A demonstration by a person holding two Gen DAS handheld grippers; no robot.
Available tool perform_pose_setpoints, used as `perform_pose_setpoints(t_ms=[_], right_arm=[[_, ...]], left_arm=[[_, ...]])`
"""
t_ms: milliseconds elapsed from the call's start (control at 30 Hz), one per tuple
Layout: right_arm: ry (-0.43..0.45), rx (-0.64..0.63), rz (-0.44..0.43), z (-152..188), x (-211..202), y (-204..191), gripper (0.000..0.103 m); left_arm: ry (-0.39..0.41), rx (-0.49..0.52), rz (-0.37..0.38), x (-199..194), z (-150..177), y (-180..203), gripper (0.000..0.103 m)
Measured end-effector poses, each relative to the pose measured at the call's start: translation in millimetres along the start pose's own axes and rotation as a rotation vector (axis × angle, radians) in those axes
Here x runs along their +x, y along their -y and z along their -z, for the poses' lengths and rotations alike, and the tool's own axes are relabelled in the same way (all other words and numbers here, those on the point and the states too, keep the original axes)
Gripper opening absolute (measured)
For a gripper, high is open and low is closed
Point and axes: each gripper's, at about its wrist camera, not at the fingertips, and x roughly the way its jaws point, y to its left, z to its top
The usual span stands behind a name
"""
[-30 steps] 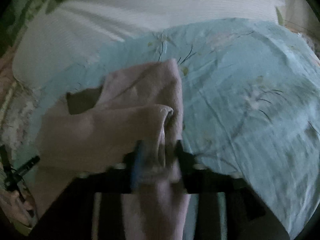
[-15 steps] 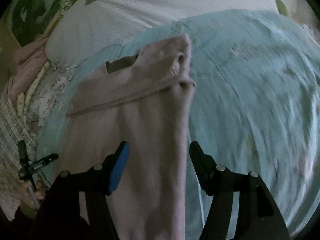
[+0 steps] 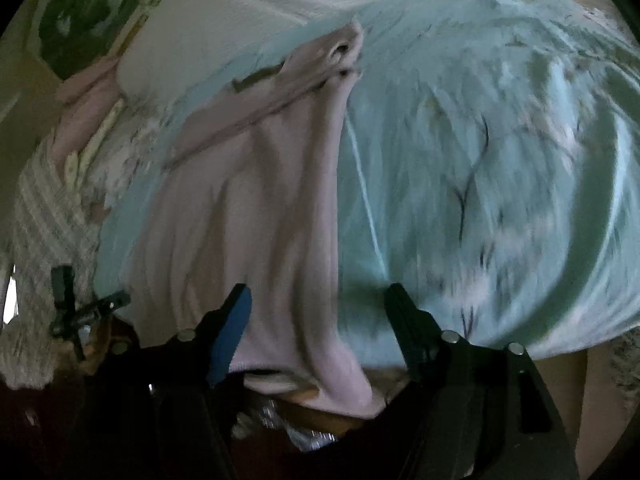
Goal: Fold small clothes
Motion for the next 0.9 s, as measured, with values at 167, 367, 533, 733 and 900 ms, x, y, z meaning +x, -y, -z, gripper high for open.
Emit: perform_pose_setpoints(t_ms=[167, 367, 533, 733, 900], right_arm=[[-0.082, -0.053, -0.029, 22.2, 15.1, -1.1, 0.071], [-0.121, -0.076, -0.058, 30.9, 43.6, -3.2, 0.071], [-0.144, -0.068, -0.075, 38.3, 60.5, -4.4, 0.010], [-0.052, -0.058, -0.290, 34.5, 24.4, -13.6, 0.009], [0.085, 0.002, -0.408, 15.0, -14.1, -14.9, 0.009]], left_arm=[[-0.077, -0.003, 0.047, 13.4, 31.9, 3.0, 0.067], [-0.138, 0.016, 0.106, 34.4, 40.4, 7.8, 0.064], [-0.141, 0.052, 0.091, 38.4, 37.7, 7.2, 0.035], [-0.093, 0.056, 0.108, 23.0, 44.0, 1.4, 0.003], [-0.011, 0.032, 0.200, -12.9, 40.5, 0.6, 0.003]])
